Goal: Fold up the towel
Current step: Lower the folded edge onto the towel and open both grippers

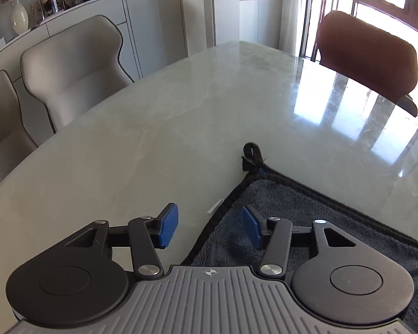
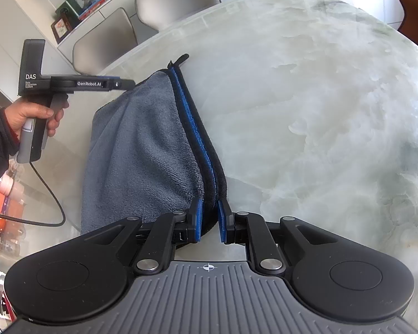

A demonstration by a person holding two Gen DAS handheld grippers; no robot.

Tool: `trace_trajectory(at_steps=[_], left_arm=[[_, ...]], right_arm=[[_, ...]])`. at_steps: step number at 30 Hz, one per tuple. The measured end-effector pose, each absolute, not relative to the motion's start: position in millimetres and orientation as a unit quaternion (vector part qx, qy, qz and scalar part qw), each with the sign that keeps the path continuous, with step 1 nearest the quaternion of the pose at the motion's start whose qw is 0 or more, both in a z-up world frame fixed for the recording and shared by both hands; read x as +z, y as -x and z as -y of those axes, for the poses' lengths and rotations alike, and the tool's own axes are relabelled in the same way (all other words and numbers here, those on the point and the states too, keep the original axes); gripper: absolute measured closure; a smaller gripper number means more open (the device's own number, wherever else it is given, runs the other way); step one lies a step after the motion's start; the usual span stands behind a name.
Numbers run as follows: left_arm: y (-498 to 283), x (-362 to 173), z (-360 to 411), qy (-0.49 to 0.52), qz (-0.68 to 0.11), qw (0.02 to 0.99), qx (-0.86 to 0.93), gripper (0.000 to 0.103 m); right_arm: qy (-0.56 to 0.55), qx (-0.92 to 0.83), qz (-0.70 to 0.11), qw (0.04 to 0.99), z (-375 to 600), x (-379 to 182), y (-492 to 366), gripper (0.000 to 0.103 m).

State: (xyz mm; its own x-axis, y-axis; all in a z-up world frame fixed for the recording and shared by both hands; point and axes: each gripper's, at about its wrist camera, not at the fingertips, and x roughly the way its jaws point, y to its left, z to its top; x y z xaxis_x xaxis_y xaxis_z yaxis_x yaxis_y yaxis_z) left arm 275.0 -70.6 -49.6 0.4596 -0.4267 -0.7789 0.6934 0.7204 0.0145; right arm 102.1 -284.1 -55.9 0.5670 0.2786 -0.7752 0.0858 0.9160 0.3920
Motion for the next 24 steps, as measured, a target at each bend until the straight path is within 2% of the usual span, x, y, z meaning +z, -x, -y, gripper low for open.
trace_trajectory(at_steps=[3, 8, 14, 24], left_arm=[[-265.3, -44.3, 79.4, -0.159, -0.385, 0.836, -0.357, 0.049], [-249.1, -54.6, 103.6, -0.127, -0.408, 0.793, -0.434, 0.049], [-251.8, -76.8, 126.4, -0.129, -0.43, 0.784, -0.428, 0.048], [-267.4, -81.4, 137.8, -0.099, -0.42, 0.806, -0.405, 0.048]], right_arm=[[-0.188, 0.043, -0.457, 0.868, 283.5, -52.3, -103.3, 0.09], [-0.185, 0.087, -0.415, 0.886, 279.1, -38.9, -113.4, 0.089], [-0.169, 0.145, -0.426, 0.877, 256.3, -48.8, -135.3, 0.089], [-0.167, 0.105, -0.445, 0.874, 263.3, -65.7, -138.2, 0.091]])
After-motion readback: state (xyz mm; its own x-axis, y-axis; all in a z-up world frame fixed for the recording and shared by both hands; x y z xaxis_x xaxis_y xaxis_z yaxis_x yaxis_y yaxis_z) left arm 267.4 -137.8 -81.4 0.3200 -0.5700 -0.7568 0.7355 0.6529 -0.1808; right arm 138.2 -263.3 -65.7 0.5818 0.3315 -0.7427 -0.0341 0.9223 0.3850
